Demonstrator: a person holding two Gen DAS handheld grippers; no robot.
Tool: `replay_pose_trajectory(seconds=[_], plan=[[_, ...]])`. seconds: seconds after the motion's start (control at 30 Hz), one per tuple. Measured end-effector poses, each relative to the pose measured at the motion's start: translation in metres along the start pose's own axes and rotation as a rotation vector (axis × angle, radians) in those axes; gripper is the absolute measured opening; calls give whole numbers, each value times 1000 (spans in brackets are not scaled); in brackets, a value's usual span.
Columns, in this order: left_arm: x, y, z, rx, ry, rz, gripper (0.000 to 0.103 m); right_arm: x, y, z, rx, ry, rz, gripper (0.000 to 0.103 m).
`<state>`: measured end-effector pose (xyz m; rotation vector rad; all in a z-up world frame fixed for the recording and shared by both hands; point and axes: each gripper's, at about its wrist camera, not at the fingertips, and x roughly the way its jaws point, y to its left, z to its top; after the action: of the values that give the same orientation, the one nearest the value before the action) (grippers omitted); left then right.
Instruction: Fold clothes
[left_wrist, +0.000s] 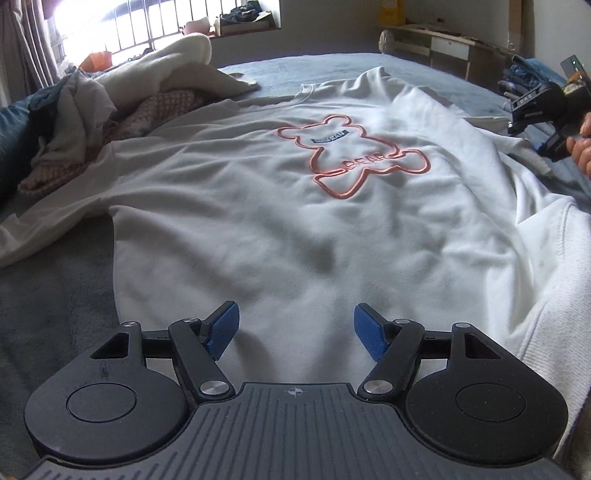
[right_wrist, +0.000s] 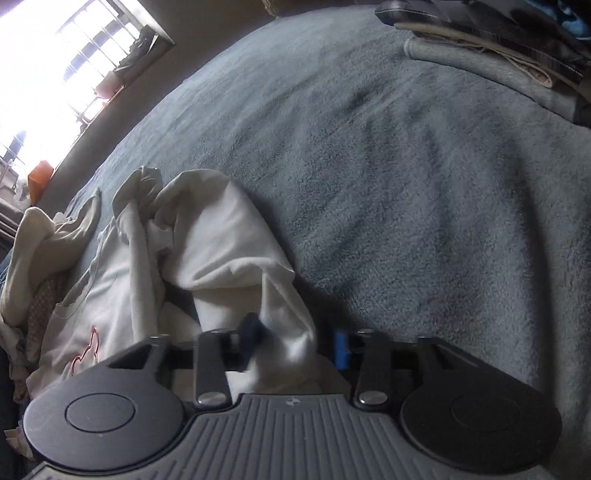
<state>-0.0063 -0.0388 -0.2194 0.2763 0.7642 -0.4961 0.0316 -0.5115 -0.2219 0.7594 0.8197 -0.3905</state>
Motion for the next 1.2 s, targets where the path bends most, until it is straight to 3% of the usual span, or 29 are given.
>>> replay_pose_trajectory(seconds=[0.07, 0.2, 0.4, 0.5, 0.53, 0.57, 0.63, 0.77, 0.87, 1.03, 1.2], plan=[[3, 0, 0, 8, -6, 12, 69, -1, 3, 12, -21, -11, 5, 7], [9, 0, 1, 23, -19, 37, 69, -16, 26, 69, -129, -127, -49, 6], [15, 6, 4, 13, -20, 33, 70, -44, 78, 196, -217, -441, -127, 6], [16, 7, 5, 19, -16, 29, 70, -39, 87, 233, -192, -499, -149, 13], [16, 7, 5, 20, -15, 29, 70, -32, 87, 240, -181, -493, -171, 29], [17, 8, 5, 20, -14, 28, 70, -22, 83, 241, -170, -466, -200, 54], [18, 9, 5, 15, -11, 27, 70, 3, 68, 233, -144, -394, -264, 72], [18, 8, 5, 13, -8, 31, 71, 43, 24, 201, -85, -229, -388, 72], [16, 7, 5, 11, -4, 36, 71, 36, -9, 181, 15, -174, -384, 72], [10, 10, 5, -3, 7, 51, 71, -18, -30, 143, 57, -146, -249, 72], [-4, 15, 4, -23, -3, 77, 71, -71, -33, 99, 143, -52, -53, 72]])
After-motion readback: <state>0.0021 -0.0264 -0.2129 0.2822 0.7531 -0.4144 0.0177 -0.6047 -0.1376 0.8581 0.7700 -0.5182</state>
